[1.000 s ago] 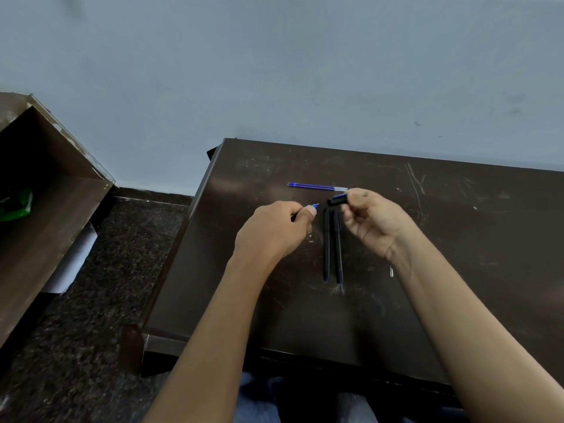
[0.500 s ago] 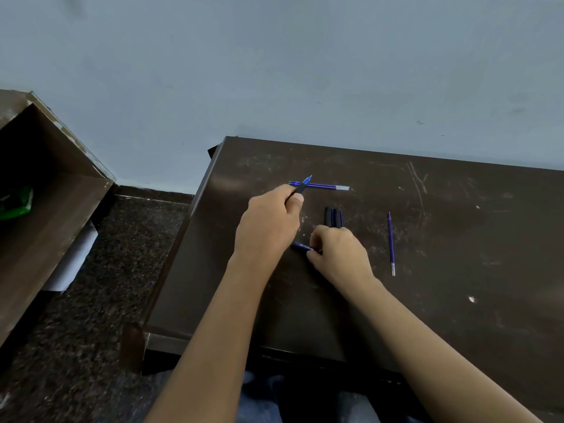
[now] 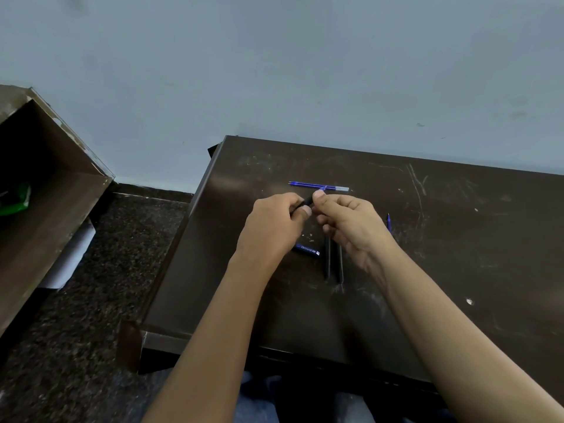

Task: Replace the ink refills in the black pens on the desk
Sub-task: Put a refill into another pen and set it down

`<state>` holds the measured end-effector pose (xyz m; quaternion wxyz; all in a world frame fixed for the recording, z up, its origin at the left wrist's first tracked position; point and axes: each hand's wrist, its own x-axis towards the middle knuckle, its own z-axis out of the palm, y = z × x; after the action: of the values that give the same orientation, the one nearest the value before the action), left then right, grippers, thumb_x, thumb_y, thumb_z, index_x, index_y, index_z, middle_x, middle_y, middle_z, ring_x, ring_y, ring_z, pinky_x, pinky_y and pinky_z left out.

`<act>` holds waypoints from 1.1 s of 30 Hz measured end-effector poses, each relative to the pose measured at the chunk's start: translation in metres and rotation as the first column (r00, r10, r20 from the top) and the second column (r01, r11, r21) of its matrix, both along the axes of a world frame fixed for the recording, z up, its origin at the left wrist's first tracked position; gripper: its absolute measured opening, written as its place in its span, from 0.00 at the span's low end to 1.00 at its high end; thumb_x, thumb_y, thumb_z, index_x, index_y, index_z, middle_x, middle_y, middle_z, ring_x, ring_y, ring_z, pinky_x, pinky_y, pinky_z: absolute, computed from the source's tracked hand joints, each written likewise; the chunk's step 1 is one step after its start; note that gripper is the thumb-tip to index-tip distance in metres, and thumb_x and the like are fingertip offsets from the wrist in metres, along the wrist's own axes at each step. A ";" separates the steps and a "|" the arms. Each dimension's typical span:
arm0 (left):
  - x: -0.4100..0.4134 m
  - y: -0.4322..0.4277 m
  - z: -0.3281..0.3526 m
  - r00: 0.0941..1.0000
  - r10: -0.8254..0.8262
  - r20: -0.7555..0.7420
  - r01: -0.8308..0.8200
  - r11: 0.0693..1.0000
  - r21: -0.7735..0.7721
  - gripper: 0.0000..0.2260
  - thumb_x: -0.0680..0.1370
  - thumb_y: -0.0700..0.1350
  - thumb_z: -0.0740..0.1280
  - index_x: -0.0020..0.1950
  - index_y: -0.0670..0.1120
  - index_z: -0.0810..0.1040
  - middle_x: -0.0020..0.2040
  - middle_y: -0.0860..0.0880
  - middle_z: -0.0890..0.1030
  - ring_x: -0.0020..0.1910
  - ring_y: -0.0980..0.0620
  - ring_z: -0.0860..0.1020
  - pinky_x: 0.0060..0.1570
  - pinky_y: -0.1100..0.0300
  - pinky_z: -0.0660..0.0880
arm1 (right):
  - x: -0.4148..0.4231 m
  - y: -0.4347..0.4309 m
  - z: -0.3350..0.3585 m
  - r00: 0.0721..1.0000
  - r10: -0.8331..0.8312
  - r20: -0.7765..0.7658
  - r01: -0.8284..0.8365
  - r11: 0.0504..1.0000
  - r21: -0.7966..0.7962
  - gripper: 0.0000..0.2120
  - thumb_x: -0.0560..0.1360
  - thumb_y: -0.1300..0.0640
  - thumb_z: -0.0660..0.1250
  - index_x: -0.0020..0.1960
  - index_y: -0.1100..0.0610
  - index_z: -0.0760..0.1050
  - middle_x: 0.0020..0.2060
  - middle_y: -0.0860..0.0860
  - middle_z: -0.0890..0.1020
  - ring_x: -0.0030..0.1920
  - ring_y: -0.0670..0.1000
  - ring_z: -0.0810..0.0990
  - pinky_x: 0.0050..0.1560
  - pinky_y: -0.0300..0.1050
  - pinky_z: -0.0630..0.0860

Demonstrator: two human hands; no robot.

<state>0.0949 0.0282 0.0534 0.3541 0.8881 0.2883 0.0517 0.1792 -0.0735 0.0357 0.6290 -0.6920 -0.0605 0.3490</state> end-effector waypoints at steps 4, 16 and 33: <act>0.001 -0.002 0.002 0.999 -0.035 0.002 0.035 0.993 -0.109 0.08 0.78 0.50 0.64 0.46 0.47 0.79 0.41 0.49 0.83 0.39 0.55 0.79 0.43 0.62 0.74 | 0.000 -0.001 -0.002 0.991 -0.090 -0.102 0.091 0.996 0.007 0.08 0.70 0.53 0.74 0.37 0.55 0.79 0.29 0.50 0.76 0.29 0.44 0.70 0.30 0.35 0.70; 0.002 -0.003 0.003 0.995 -0.102 0.006 0.101 0.984 -0.145 0.11 0.79 0.50 0.63 0.40 0.48 0.78 0.37 0.51 0.84 0.29 0.61 0.74 0.33 0.68 0.66 | -0.001 0.003 0.004 0.951 -0.211 -0.227 0.217 0.976 0.003 0.09 0.70 0.55 0.74 0.36 0.57 0.77 0.23 0.48 0.78 0.26 0.43 0.71 0.29 0.35 0.68; 0.004 -0.004 0.004 0.999 0.026 0.024 -0.021 0.983 -0.181 0.18 0.81 0.52 0.57 0.39 0.46 0.79 0.32 0.51 0.80 0.34 0.55 0.77 0.43 0.57 0.75 | -0.003 0.003 0.006 0.971 -0.016 -0.239 0.082 0.960 0.268 0.08 0.76 0.57 0.67 0.43 0.62 0.76 0.31 0.54 0.78 0.28 0.45 0.75 0.33 0.32 0.74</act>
<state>0.0994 0.0244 0.0569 0.4362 0.8482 0.2975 0.0413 0.1765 -0.0701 0.0414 0.7307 -0.5527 -0.0166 0.4006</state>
